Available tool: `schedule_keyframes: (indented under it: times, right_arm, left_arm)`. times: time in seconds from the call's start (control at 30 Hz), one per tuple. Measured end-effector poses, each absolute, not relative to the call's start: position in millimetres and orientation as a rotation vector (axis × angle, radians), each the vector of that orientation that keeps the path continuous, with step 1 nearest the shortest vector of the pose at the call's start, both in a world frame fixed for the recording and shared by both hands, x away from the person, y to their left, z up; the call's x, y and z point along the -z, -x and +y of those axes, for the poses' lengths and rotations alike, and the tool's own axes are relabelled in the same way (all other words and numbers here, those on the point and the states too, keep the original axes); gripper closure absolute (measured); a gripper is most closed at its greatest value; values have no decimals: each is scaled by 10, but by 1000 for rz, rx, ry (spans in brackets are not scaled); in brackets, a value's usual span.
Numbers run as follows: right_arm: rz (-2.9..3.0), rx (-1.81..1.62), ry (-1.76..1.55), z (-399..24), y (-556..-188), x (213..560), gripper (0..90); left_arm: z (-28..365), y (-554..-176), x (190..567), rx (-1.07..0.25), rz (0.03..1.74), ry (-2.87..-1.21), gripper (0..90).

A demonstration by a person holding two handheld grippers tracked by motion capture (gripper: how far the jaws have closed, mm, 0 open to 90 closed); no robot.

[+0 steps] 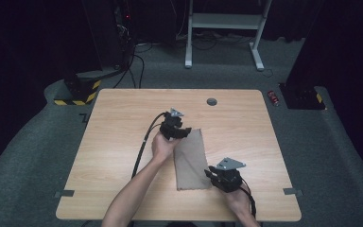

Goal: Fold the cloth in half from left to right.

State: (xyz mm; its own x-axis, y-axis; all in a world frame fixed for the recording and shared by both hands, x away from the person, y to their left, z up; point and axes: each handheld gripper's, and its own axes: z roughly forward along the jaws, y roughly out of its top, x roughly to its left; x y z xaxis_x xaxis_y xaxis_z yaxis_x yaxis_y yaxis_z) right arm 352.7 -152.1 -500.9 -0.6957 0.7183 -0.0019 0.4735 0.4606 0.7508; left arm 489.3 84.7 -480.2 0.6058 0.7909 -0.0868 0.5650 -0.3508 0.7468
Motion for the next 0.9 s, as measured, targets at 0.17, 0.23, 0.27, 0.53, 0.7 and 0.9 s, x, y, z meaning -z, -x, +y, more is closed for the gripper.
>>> schedule_keyframes:
  times: [0.17, 0.23, 0.27, 0.53, 0.7, 0.9]
  right_arm:
    - [2404, -1041, -998, -1400, -3715, 5048, 684]
    - [2393, -1054, -1006, -1389, -3770, 5068, 674]
    - [2395, -1055, -1021, -1390, -3800, 5087, 666]
    - [2410, -1000, -1066, -1395, -3941, 5186, 625]
    - [2416, -1015, -1058, -1428, -3964, 5195, 608]
    - [2415, -1034, -1045, -1445, -3976, 5209, 588]
  left_arm:
    - [922, -4530, 4939, -367, 1033, -2120, 469]
    - [940, -4404, 4981, -377, 1035, -2127, 459]
    - [951, -4352, 4994, -386, 1033, -2132, 454]
    - [1036, -4122, 5138, -442, 1028, -2210, 449]
    - [1119, -4067, 5148, -470, 1026, -2202, 449]
    - [1155, -3995, 5126, -448, 1058, -2176, 449]
